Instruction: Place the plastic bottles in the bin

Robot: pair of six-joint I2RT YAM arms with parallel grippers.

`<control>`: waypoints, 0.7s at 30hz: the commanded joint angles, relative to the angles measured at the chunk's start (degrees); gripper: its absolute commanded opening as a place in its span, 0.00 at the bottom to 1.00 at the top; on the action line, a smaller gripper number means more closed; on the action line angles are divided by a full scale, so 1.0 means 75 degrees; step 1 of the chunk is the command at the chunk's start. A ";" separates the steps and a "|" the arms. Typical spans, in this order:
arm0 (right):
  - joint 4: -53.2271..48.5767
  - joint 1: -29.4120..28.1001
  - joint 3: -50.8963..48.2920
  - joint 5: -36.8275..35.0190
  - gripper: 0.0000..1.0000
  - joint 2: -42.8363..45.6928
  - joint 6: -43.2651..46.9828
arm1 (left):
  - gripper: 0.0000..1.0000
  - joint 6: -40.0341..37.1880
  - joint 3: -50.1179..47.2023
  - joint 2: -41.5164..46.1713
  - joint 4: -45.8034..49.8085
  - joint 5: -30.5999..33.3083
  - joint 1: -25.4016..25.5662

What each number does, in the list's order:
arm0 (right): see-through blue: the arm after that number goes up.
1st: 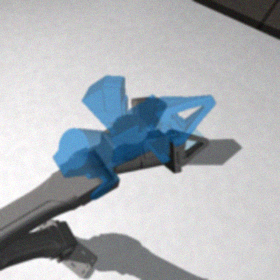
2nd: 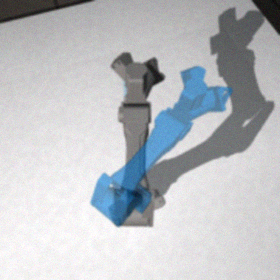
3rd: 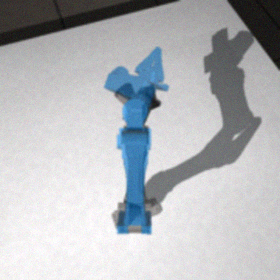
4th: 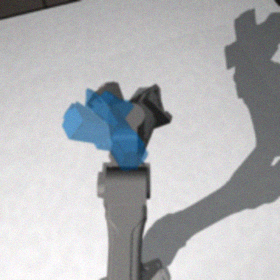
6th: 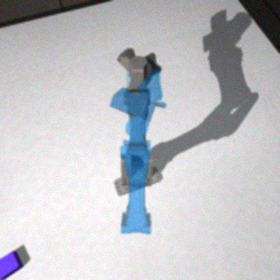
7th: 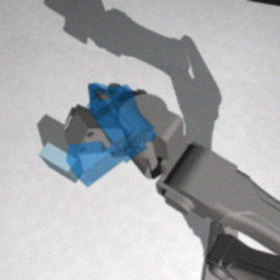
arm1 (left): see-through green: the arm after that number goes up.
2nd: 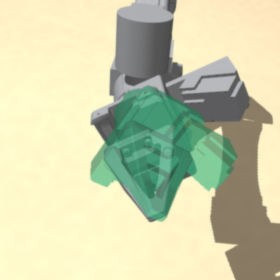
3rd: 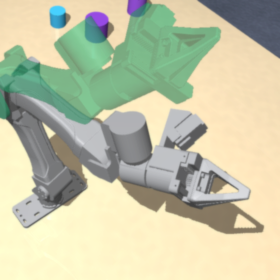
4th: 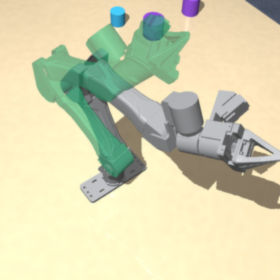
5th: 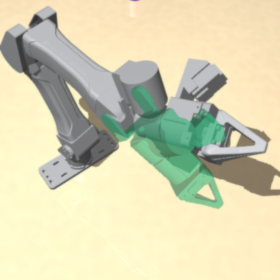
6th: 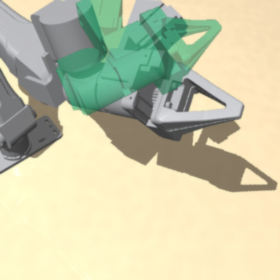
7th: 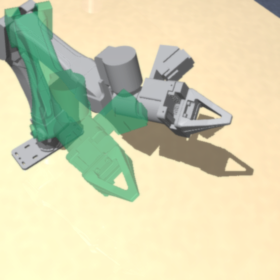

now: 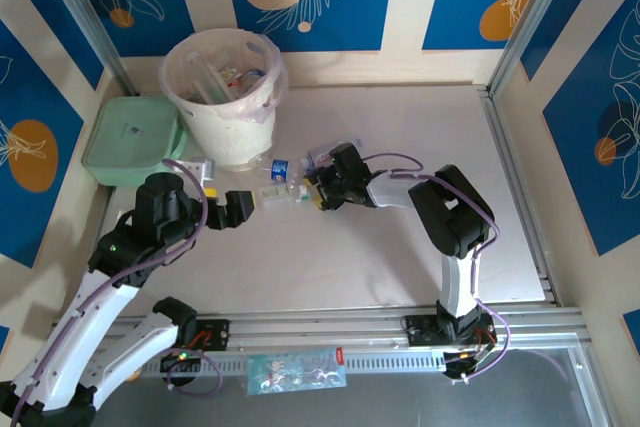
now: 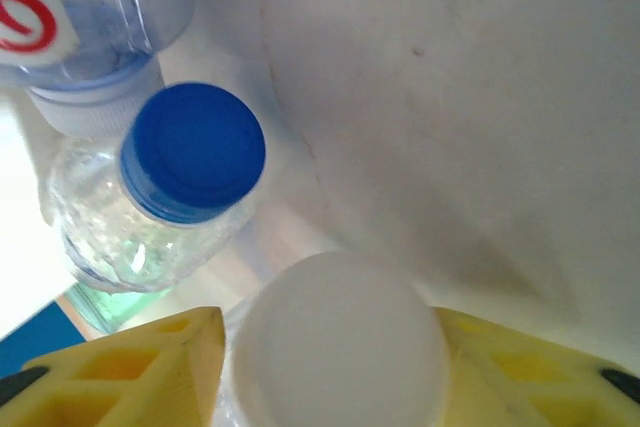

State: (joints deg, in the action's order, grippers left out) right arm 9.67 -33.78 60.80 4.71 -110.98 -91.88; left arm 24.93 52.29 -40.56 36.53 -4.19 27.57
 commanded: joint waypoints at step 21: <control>0.0235 0.0784 -0.1367 0.1785 0.34 0.0921 0.1641 | 0.99 -0.0716 -0.0168 -0.0351 0.0075 -0.0842 0.0097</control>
State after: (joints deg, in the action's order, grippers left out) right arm 13.06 -28.82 53.06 12.84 -107.28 -85.36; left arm 21.04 51.99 -42.87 36.51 -6.42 27.68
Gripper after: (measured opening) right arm 0.374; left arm 0.994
